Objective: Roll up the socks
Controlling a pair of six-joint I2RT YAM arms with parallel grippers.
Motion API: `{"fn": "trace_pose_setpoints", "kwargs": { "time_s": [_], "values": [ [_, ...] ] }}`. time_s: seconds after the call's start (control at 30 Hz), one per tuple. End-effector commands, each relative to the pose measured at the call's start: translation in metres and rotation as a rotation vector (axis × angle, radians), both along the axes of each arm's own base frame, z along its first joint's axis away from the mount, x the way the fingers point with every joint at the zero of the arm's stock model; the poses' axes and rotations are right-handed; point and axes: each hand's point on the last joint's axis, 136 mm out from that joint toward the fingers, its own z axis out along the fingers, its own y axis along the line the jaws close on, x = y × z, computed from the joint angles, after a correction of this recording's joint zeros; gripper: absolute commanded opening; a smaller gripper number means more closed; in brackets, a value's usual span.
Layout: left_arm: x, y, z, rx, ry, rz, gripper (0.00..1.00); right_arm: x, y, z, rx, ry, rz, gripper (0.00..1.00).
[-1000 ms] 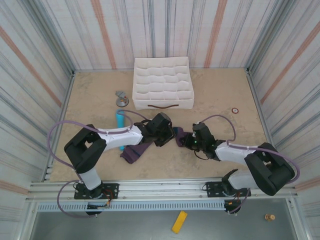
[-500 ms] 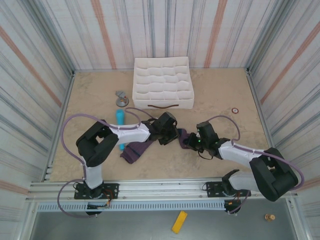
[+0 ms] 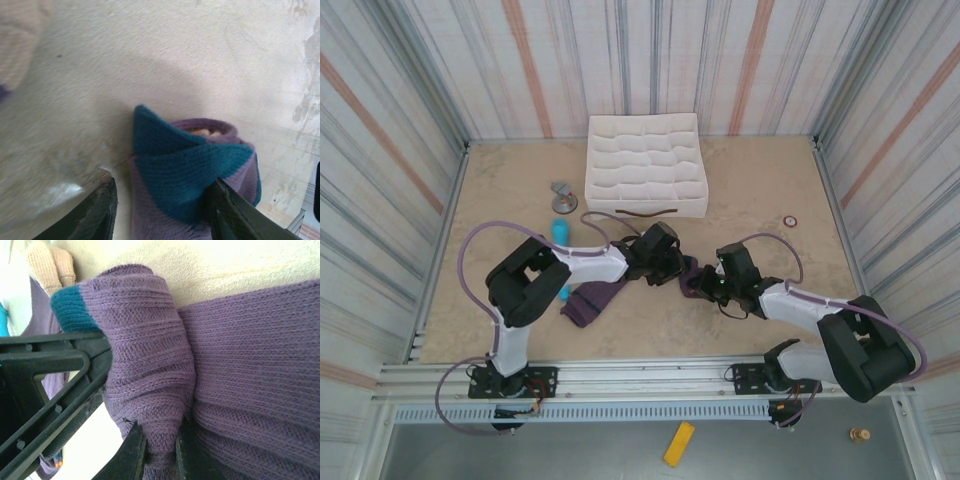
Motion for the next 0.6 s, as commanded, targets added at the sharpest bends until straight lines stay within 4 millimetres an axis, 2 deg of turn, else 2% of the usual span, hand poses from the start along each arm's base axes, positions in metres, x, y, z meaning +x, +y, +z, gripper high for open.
{"fn": "trace_pose_setpoints", "kwargs": {
  "time_s": [0.0, 0.13, 0.3, 0.43, 0.5, 0.57],
  "values": [
    [-0.009, -0.01, -0.012, 0.004, 0.015, -0.056, 0.49, -0.101, -0.068, -0.079, -0.289, 0.425, -0.05, 0.0],
    [-0.01, -0.012, -0.017, 0.005, 0.024, -0.057, 0.44, -0.099, -0.068, -0.078, -0.283, 0.417, -0.052, 0.0],
    [-0.013, -0.014, -0.023, -0.001, 0.05, -0.065, 0.32, -0.096, -0.066, -0.077, -0.27, 0.403, -0.052, 0.0],
    [-0.014, -0.011, -0.024, 0.009, 0.052, -0.052, 0.19, -0.091, -0.063, -0.074, -0.253, 0.378, -0.042, 0.0],
    [-0.014, -0.007, -0.023, 0.027, 0.049, -0.044, 0.1, -0.088, -0.061, -0.071, -0.244, 0.358, -0.034, 0.0],
    [-0.013, -0.005, -0.022, 0.031, 0.044, -0.044, 0.02, -0.084, -0.059, -0.066, -0.237, 0.332, -0.023, 0.05]
  ]
}}
